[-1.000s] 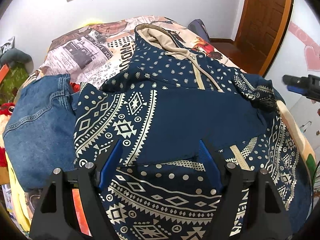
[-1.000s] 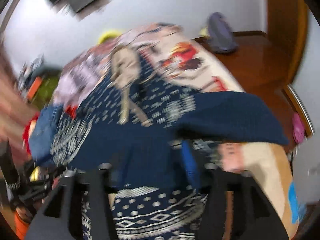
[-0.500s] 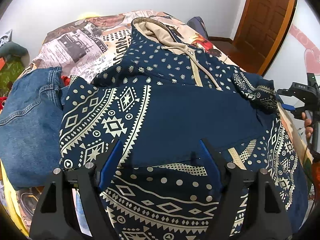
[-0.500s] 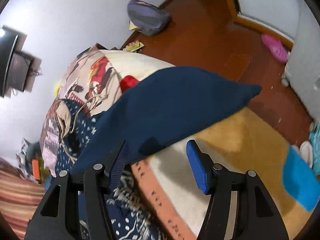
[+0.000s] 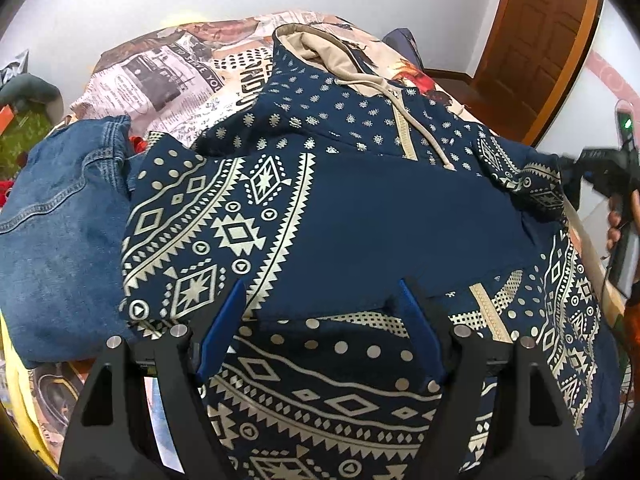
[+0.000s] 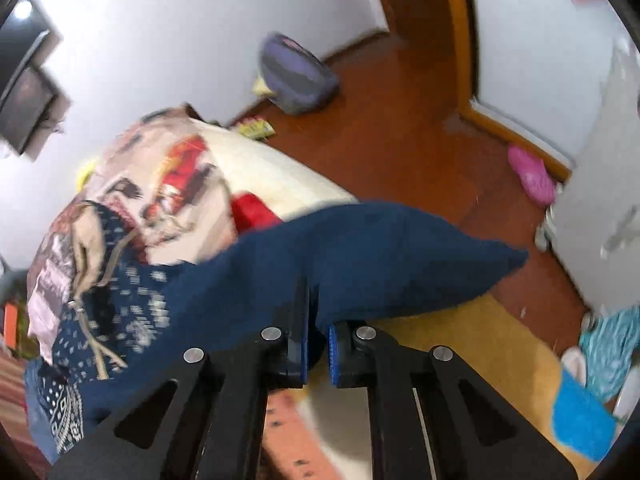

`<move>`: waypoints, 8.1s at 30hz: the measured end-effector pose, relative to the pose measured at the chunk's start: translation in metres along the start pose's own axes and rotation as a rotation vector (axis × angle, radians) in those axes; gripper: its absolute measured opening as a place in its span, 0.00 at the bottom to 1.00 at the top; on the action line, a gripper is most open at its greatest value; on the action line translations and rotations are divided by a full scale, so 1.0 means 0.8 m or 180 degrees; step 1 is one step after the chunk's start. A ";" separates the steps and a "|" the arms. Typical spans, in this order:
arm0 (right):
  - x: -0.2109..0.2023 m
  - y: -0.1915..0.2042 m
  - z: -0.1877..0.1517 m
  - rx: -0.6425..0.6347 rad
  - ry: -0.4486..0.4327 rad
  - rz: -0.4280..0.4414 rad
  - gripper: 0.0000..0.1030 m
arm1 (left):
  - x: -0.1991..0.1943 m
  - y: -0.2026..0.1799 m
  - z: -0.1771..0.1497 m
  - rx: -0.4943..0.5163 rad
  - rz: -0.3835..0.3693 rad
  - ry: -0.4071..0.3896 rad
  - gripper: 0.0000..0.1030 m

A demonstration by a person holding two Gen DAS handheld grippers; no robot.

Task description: Fold large clothes

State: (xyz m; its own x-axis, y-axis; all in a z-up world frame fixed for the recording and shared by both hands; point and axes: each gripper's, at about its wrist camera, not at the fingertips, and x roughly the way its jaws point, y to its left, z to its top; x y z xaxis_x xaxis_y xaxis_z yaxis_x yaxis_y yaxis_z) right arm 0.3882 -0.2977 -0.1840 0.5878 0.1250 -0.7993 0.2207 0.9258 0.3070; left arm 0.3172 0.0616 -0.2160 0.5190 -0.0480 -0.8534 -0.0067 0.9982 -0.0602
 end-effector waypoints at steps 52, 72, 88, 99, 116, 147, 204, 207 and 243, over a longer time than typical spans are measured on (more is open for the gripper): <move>-0.110 0.183 -0.096 -0.2225 0.0534 0.0688 0.46 | -0.069 -0.029 0.011 0.0554 0.0185 -0.0358 0.80; 0.030 0.067 -0.093 -0.1682 0.1014 0.0055 0.47 | 0.089 -0.169 0.032 0.1577 -0.0110 0.0200 0.68; 0.032 0.066 -0.108 -0.1800 0.0883 -0.0025 0.49 | -0.007 -0.008 0.076 0.0167 -0.0420 -0.0302 0.04; 0.035 0.076 -0.116 -0.1905 0.0819 -0.0199 0.54 | -0.033 0.106 0.003 -0.0492 -0.0232 -0.0176 0.06; 0.034 0.083 -0.112 -0.1942 0.0970 -0.0283 0.54 | -0.070 0.149 -0.058 -0.0388 0.0452 -0.0035 0.45; 0.058 0.279 0.028 -0.1982 0.0295 0.0394 0.54 | 0.055 0.039 0.257 -0.0257 -0.0347 -0.0228 0.59; -0.018 0.159 -0.143 -0.2149 0.0861 0.0481 0.17 | 0.001 -0.013 0.002 0.0579 0.0031 0.0313 0.38; -0.032 0.165 -0.135 -0.2166 0.0793 0.0503 0.22 | -0.014 -0.013 0.006 0.0581 0.0020 0.0165 0.59; 0.046 0.247 -0.057 -0.1718 0.0814 0.1169 0.06 | 0.048 0.036 0.151 -0.0127 -0.0370 -0.0078 0.09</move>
State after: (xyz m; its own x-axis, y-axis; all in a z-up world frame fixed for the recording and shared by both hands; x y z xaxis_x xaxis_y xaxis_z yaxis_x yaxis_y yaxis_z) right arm 0.4179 -0.0938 -0.1765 0.3339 0.4824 -0.8098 -0.4135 0.8470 0.3340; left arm 0.4400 0.0930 -0.1882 0.5390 -0.1618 -0.8266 0.0208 0.9836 -0.1789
